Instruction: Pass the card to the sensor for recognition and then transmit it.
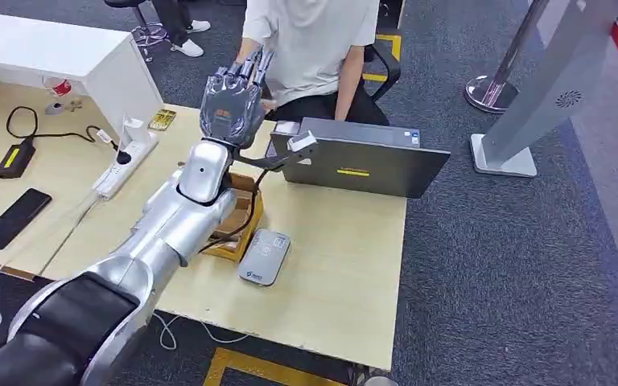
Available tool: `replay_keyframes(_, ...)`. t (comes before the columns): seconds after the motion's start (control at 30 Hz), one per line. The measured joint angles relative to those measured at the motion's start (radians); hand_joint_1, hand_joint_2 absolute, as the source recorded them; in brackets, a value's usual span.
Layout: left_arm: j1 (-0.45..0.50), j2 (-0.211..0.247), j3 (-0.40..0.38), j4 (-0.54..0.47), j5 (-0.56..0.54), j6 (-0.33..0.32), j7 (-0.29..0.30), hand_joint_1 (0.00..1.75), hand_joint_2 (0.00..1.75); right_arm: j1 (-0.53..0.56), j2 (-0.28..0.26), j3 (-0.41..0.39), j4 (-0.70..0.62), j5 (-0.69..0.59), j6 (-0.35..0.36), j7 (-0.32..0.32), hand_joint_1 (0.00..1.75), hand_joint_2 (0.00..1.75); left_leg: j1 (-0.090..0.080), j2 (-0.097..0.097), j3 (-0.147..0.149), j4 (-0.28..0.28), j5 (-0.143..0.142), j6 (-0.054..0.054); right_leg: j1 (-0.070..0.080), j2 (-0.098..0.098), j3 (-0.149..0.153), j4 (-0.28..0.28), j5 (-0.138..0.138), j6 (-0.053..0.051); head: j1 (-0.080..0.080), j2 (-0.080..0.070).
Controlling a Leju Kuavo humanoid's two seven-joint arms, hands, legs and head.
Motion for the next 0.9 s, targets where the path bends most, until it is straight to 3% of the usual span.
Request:
replay_keyframes(0.1,0.0,0.0,0.007,0.01,0.015,-0.008,-0.02,0.0,1.75,0.0,0.0,0.0,0.0,0.0,0.002,-0.001,0.0,1.75,0.0,0.0,0.0,0.0,0.0,0.0,0.0,0.0,0.0,0.0,0.0,0.0,0.0,0.0)
replay_keyframes(0.27,0.031,-0.001,0.018,-0.005,0.064,0.0,-0.11,0.0,1.75,0.002,0.0,0.0,0.0,-0.015,-0.008,-0.017,0.0,1.75,0.0,0.0,0.0,0.0,0.0,0.0,0.0,0.0,0.0,0.0,0.0,0.0,0.0,0.0)
replay_keyframes(0.4,0.154,0.015,0.017,-0.14,0.118,-0.001,-0.179,0.0,1.75,0.008,-0.002,-0.002,0.0,-0.034,-0.012,-0.035,0.0,1.75,0.0,0.0,0.0,0.0,-0.001,0.0,0.0,0.001,0.0,0.0,-0.001,0.001,0.001,0.0)
replay_keyframes(0.67,0.506,0.151,0.012,-0.461,0.202,0.032,-0.261,0.0,1.75,0.032,-0.018,-0.027,0.0,-0.061,-0.026,-0.07,0.0,1.75,0.0,0.003,0.0,0.0,-0.003,-0.002,0.0,0.003,-0.001,0.0,-0.004,-0.001,0.0,0.0)
replay_keyframes(0.9,0.67,0.243,0.012,-0.547,0.205,0.034,-0.261,0.0,1.75,0.037,-0.032,-0.04,0.0,-0.064,-0.026,-0.073,0.0,1.75,0.0,0.002,0.0,-0.001,-0.003,-0.002,0.0,0.003,0.0,0.0,-0.004,-0.001,0.0,0.0)
